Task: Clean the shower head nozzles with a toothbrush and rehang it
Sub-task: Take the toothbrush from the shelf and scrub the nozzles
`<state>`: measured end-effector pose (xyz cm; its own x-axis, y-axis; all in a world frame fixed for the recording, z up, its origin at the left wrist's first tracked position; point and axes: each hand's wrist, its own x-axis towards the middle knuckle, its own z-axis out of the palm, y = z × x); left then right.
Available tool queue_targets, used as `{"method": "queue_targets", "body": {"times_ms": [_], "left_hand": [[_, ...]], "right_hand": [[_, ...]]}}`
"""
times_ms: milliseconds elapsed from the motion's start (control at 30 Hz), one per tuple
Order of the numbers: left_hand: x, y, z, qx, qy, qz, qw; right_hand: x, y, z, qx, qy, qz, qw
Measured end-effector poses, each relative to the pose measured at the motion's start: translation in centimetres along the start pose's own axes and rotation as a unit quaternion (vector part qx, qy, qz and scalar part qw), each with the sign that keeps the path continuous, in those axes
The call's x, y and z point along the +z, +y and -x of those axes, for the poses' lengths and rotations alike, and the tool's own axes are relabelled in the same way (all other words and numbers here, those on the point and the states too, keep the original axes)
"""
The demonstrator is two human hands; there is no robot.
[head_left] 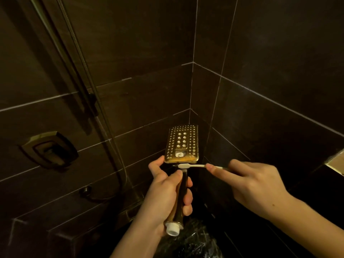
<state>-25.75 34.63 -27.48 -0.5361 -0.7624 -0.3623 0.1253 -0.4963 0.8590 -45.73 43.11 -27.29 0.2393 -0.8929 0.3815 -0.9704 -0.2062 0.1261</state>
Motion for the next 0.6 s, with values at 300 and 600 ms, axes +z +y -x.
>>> {"method": "queue_targets", "body": {"times_ms": [300,600], "left_hand": [[-0.9,0.2,-0.1,0.027,0.022,-0.025,0.999],[0.1,-1.4,-0.2,0.061,0.084,-0.008,0.995]], "right_hand": [[-0.3,0.9,0.3,0.017,-0.011,-0.022,1.0],[1.4,-3.1,-0.6,0.177,-0.02,-0.31,0.934]]}}
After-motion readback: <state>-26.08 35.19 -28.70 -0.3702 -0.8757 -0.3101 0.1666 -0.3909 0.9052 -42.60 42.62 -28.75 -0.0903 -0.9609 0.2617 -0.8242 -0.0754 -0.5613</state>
